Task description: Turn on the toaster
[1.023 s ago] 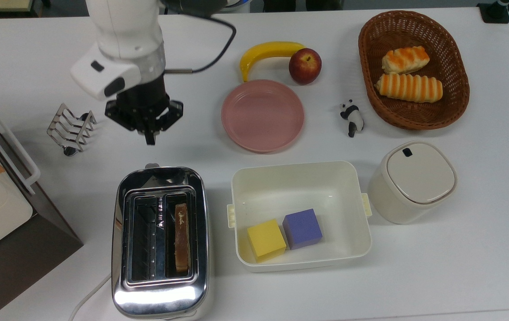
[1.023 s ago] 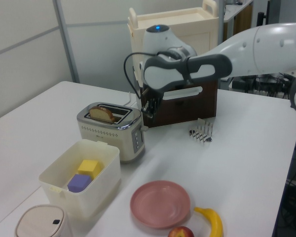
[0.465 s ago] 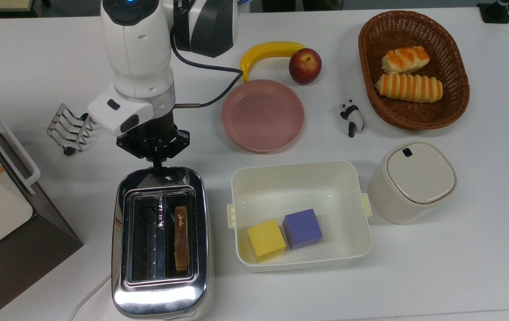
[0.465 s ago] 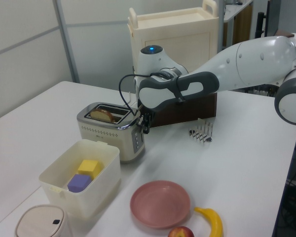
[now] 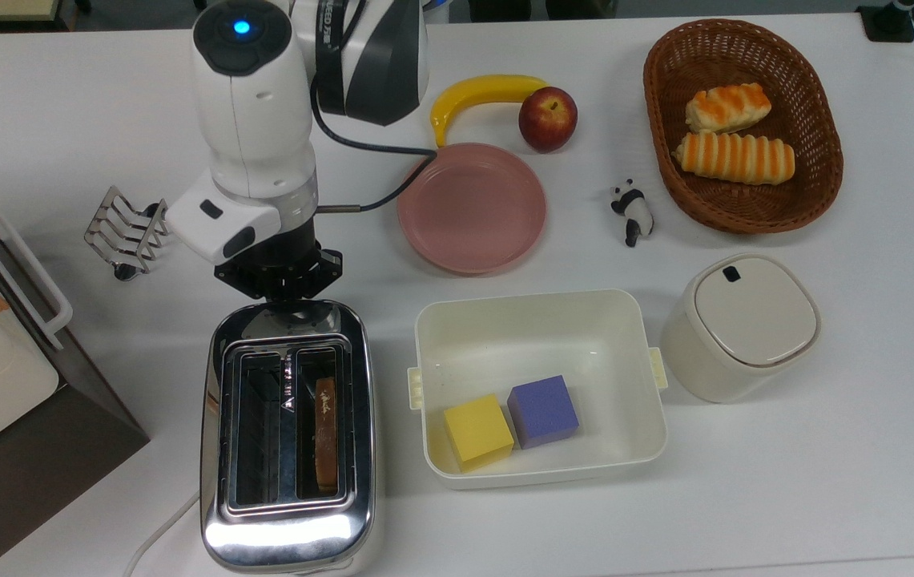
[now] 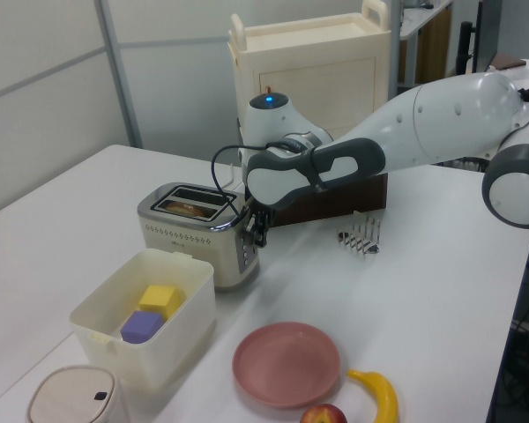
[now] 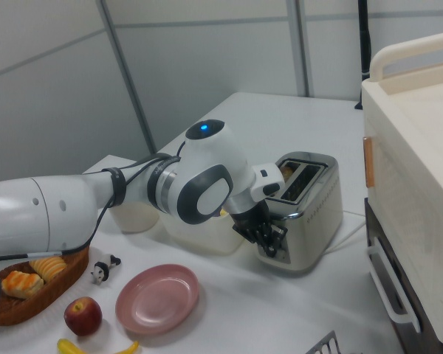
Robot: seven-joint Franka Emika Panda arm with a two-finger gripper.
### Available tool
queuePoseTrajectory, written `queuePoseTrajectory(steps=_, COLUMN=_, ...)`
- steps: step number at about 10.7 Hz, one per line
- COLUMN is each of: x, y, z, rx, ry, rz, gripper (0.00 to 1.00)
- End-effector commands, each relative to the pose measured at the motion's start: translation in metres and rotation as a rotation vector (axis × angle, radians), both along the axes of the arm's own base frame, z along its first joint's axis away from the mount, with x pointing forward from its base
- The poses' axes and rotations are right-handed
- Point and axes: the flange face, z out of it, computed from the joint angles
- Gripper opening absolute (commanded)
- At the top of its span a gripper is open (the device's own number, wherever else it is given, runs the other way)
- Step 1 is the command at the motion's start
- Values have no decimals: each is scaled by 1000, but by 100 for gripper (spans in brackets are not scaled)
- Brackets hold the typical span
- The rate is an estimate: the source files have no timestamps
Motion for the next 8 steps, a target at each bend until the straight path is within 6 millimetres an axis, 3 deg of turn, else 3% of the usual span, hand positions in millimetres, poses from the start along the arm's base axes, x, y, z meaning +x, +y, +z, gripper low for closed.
queuePoseTrajectory(steps=1, x=8, y=-14, z=-36, rx=-5, ry=-19, rz=-30, gripper=0)
queuePoseTrajectory(steps=5, x=7, y=-22, z=-61, rx=-21, ry=15, rz=-31, gripper=0)
queuePoseTrajectory(steps=8, x=7, y=-22, z=-59, rx=-26, ry=16, rz=-25, gripper=0)
